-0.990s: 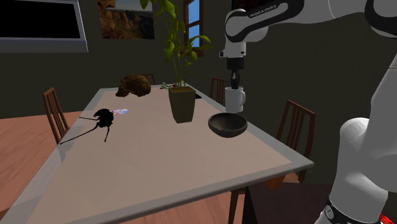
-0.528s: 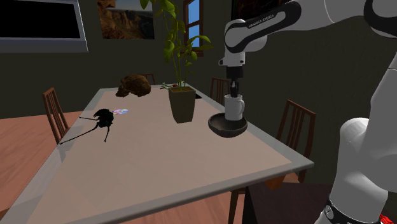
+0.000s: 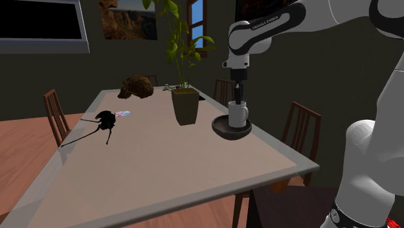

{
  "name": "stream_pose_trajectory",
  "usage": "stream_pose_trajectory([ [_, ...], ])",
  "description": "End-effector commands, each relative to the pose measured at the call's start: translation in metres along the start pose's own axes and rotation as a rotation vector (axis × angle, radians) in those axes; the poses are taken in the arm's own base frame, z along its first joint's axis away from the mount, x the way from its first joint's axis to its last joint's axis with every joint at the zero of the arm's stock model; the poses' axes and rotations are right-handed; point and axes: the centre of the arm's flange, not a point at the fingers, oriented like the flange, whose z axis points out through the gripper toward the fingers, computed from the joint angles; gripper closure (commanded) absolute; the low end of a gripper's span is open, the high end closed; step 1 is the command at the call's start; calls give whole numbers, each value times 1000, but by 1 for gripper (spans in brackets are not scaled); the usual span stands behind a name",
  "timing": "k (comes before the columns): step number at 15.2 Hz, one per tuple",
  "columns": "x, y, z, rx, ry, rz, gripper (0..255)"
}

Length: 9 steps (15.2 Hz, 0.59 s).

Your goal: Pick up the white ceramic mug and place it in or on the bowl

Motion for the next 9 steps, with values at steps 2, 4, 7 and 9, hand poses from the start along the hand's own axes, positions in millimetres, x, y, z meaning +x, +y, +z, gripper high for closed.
stream_pose_trajectory([
  [2, 0, 0, 0, 0, 0, 0, 0],
  [4, 0, 0, 0, 0, 0, 0, 0],
  [7, 0, 0, -26, 0, 0, 0, 0],
  [9, 0, 0, -50, 0, 0, 0, 0],
])
